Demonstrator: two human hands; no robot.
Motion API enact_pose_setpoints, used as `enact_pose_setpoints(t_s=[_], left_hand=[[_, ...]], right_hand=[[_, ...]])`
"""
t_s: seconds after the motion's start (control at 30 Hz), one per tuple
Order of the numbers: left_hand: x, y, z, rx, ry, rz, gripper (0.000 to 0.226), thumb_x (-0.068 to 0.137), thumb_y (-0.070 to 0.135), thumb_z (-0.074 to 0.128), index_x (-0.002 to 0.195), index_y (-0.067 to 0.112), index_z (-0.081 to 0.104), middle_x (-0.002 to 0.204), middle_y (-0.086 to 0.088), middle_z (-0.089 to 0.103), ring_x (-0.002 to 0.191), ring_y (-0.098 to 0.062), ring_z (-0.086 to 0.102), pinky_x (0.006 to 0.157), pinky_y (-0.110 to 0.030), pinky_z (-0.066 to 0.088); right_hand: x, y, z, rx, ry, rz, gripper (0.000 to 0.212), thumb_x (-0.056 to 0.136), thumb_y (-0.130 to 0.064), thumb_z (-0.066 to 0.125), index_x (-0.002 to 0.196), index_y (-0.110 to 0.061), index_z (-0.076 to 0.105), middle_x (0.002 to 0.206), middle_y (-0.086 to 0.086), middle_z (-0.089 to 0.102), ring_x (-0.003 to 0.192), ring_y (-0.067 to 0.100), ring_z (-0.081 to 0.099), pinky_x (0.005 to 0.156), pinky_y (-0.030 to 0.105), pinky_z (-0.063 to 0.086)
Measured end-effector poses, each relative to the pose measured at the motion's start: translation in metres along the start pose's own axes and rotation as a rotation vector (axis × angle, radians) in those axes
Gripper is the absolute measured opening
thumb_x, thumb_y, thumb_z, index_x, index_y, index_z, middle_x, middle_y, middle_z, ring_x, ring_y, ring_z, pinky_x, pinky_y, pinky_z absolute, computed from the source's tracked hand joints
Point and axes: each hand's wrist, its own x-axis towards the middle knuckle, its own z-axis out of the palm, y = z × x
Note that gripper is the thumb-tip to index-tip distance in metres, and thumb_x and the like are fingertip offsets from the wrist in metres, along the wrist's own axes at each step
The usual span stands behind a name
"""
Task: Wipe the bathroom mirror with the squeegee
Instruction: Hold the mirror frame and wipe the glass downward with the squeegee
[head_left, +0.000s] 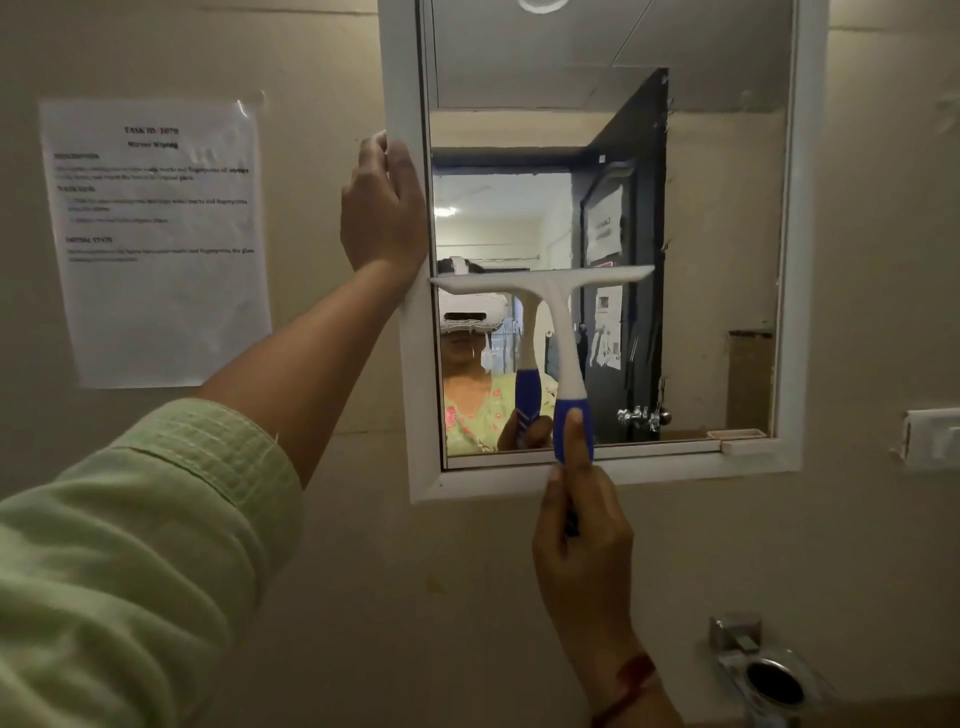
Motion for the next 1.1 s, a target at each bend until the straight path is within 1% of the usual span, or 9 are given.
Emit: enact_pose_setpoints(t_s=[0.1,0.27,0.4,0.5,0.6,0.7,0.9,1.07,1.1], left_hand=[[0.0,-0.001,0.0,0.013,-0.026,-0.014,0.045,0.099,0.04,0.028,0.123,0.009,0.05,0.113,-0.014,0.064,0.105,-0.028,0.06,0.088,-0.04,0.051],[-0.001,0.0,-0.002,0.027,-0.042,-0.019,0.047,0.099,0.042,0.029,0.125,0.01,0.049,0.116,-0.014,0.063,0.106,-0.028,0.059,0.09,-0.041,0.05],[-0.002,0.0,-0.002,0.035,-0.041,-0.015,0.046,0.099,0.041,0.029,0.124,0.008,0.05,0.114,-0.015,0.064,0.104,-0.028,0.06,0.088,-0.041,0.051],[-0.002,0.0,-0.002,0.041,-0.035,-0.009,0.046,0.099,0.041,0.029,0.124,0.008,0.05,0.114,-0.014,0.064,0.104,-0.028,0.06,0.087,-0.04,0.05],[-0.002,0.0,-0.002,0.048,-0.029,-0.006,0.046,0.099,0.041,0.029,0.123,0.009,0.051,0.113,-0.013,0.064,0.104,-0.027,0.06,0.086,-0.038,0.05],[-0.002,0.0,-0.002,0.058,-0.03,-0.008,0.046,0.099,0.041,0.028,0.123,0.009,0.051,0.114,-0.013,0.064,0.104,-0.026,0.06,0.086,-0.037,0.049],[-0.002,-0.001,-0.002,0.051,-0.027,-0.011,0.046,0.099,0.042,0.029,0.124,0.01,0.051,0.113,-0.012,0.065,0.104,-0.025,0.061,0.086,-0.036,0.05],[-0.002,-0.001,-0.002,0.059,-0.015,-0.006,0.045,0.099,0.042,0.029,0.123,0.011,0.051,0.112,-0.01,0.065,0.103,-0.024,0.061,0.086,-0.035,0.049],[-0.002,-0.001,-0.002,0.06,-0.015,-0.006,0.045,0.099,0.042,0.029,0.123,0.011,0.051,0.112,-0.01,0.065,0.103,-0.024,0.061,0.086,-0.036,0.049]], right_hand=[[-0.012,0.004,0.0,0.001,-0.035,0.019,0.052,0.096,-0.037,0.034,0.145,-0.036,0.015,0.081,-0.005,0.047,0.056,-0.002,0.041,0.054,0.004,0.038],[-0.055,0.004,0.0,0.015,-0.079,0.043,0.063,0.092,-0.026,0.039,0.144,-0.046,0.01,0.079,-0.014,0.044,0.059,-0.002,0.044,0.05,0.006,0.04],[-0.032,0.002,-0.001,0.033,-0.04,0.038,0.055,0.095,-0.032,0.036,0.145,-0.041,0.015,0.077,-0.013,0.042,0.056,0.001,0.044,0.05,0.006,0.039],[-0.021,0.005,-0.002,0.023,-0.039,0.041,0.054,0.095,-0.033,0.036,0.145,-0.039,0.016,0.079,-0.009,0.043,0.056,0.0,0.043,0.053,0.005,0.038],[-0.041,0.004,-0.002,0.016,-0.063,0.046,0.054,0.096,-0.034,0.036,0.145,-0.039,0.014,0.078,-0.012,0.043,0.057,-0.002,0.043,0.051,0.005,0.038],[-0.058,0.003,-0.003,0.035,-0.071,0.061,0.05,0.098,-0.044,0.031,0.145,-0.041,0.013,0.081,-0.015,0.044,0.059,-0.003,0.043,0.051,0.006,0.04],[-0.032,0.005,-0.006,0.025,-0.068,0.052,0.054,0.095,-0.03,0.036,0.146,-0.035,0.017,0.077,-0.008,0.045,0.056,0.0,0.042,0.051,0.006,0.037],[-0.057,0.006,-0.007,0.053,-0.086,0.067,0.05,0.098,-0.045,0.031,0.145,-0.039,0.015,0.079,-0.014,0.044,0.059,-0.003,0.044,0.053,0.005,0.04],[-0.061,0.006,-0.006,0.061,-0.086,0.073,0.05,0.097,-0.044,0.032,0.144,-0.041,0.015,0.079,-0.013,0.044,0.059,-0.004,0.044,0.052,0.005,0.04]])
